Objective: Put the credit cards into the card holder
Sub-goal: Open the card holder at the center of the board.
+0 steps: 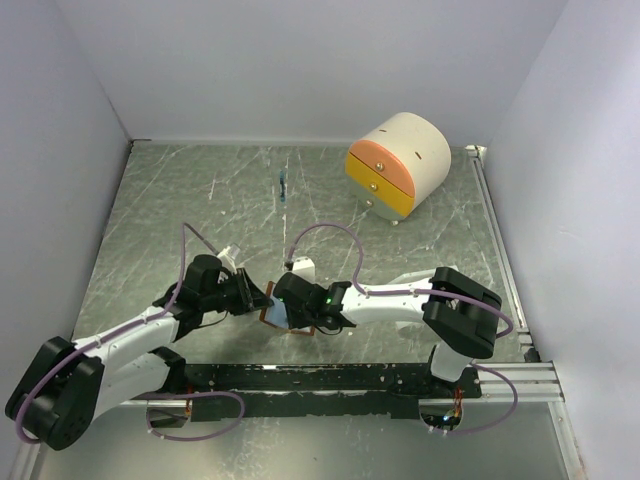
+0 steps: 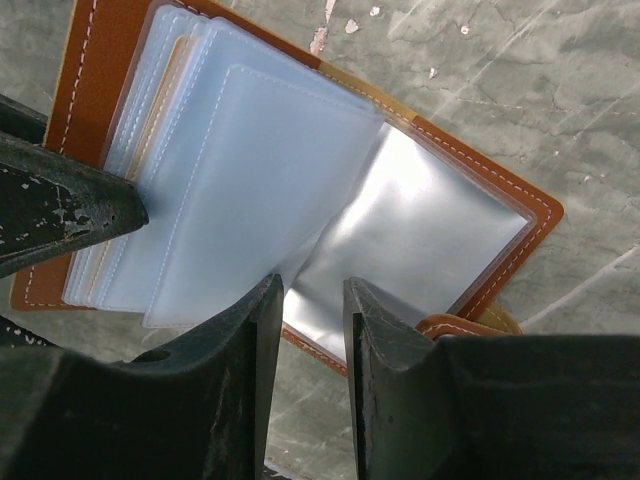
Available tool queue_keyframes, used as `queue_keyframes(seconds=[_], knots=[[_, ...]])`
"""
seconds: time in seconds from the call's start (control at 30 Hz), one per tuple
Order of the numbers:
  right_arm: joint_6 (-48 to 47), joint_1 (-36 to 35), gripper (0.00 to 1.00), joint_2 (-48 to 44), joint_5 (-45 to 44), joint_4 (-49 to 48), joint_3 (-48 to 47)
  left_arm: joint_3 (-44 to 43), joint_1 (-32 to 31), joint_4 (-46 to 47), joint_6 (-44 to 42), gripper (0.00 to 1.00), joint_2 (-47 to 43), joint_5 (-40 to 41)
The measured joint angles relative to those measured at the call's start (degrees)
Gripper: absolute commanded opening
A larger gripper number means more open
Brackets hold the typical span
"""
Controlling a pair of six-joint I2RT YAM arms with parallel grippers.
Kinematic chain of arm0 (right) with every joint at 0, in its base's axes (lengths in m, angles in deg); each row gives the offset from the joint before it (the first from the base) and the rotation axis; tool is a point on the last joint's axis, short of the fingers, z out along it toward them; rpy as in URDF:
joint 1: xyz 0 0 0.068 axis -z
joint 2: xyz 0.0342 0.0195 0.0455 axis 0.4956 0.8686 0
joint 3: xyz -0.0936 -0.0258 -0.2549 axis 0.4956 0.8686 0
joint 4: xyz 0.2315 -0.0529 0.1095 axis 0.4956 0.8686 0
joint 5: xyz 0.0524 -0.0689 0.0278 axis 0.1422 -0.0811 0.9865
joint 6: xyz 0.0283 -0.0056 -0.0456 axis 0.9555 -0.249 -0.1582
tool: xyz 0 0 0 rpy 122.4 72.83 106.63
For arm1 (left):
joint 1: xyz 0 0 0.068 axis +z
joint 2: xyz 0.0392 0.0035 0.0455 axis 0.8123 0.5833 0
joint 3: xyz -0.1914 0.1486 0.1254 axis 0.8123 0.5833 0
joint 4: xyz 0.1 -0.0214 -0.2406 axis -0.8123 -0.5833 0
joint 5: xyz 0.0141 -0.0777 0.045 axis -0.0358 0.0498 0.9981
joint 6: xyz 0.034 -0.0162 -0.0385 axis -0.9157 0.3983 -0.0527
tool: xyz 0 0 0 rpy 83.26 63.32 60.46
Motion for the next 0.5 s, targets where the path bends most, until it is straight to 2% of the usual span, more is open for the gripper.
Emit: queue_keyframes(seconds=[0.33, 0.4, 0.5], knots=[[0.0, 0.0, 0.31, 0.0, 0.0, -0.2, 0.2, 0.6, 0.0, 2.2, 0.3, 0.30, 0.8, -0.3], [0.0, 0.0, 0.31, 0.0, 0.0, -0.2, 0.2, 0.6, 0.0, 2.3, 0.3, 0.27, 0.8, -0.3], [0.0, 0.0, 0.31, 0.0, 0.0, -0.2, 0.2, 1.0, 0.0, 2.9, 0.5, 0.15, 0.9, -0.4]])
